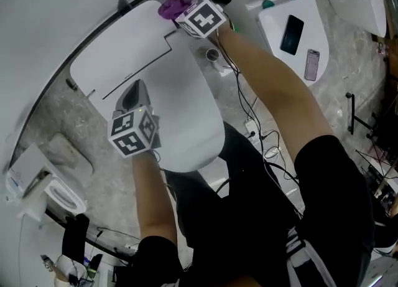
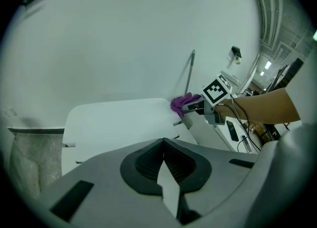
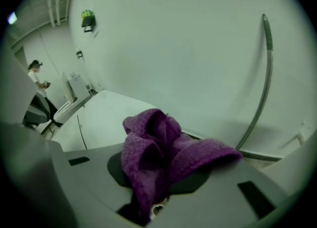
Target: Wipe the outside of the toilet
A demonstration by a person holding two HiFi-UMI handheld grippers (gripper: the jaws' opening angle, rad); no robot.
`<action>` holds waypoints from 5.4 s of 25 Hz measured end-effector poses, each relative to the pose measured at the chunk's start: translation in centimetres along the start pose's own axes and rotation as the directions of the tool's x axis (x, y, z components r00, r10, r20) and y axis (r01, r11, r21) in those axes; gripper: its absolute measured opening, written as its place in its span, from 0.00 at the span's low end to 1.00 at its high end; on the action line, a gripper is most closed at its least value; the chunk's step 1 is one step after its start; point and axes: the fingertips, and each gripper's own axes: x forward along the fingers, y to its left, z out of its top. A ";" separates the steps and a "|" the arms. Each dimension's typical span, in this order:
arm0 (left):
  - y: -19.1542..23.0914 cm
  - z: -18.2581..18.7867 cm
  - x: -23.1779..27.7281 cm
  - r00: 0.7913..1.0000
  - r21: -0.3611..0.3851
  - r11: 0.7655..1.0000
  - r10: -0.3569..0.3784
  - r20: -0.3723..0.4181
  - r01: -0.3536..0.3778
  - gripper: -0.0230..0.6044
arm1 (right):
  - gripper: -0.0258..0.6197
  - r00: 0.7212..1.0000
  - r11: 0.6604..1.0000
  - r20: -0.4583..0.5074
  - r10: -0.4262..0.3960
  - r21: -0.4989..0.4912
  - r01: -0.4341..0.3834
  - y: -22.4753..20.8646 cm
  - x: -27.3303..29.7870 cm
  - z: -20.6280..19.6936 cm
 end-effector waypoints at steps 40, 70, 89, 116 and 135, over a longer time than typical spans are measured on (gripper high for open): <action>-3.8 -8.6 5.8 0.984 0.014 0.995 0.096 -0.151 -0.095 0.05 | 0.18 0.969 0.862 -0.066 0.237 -0.447 -0.241 0.9 10.4 -12.9; -9.7 -14.5 3.3 0.966 0.223 0.965 -0.079 -0.247 0.136 0.05 | 0.17 0.942 0.818 -0.205 0.265 -0.470 -0.332 11.9 1.2 -26.5; -13.8 -23.6 0.2 0.900 0.369 0.855 -0.222 -0.374 0.365 0.05 | 0.16 0.936 0.883 -0.205 0.286 -0.324 -0.341 20.6 -5.6 -37.1; -20.4 -35.8 -8.2 0.913 0.353 0.872 -0.217 -0.345 0.340 0.05 | 0.16 0.979 0.938 -0.117 0.169 -0.286 -0.196 31.6 -13.7 -45.8; -14.7 -46.0 -16.1 0.951 0.107 0.983 -0.111 -0.289 0.148 0.05 | 0.16 0.982 0.960 -0.153 0.108 -0.242 -0.143 37.9 -15.1 -49.9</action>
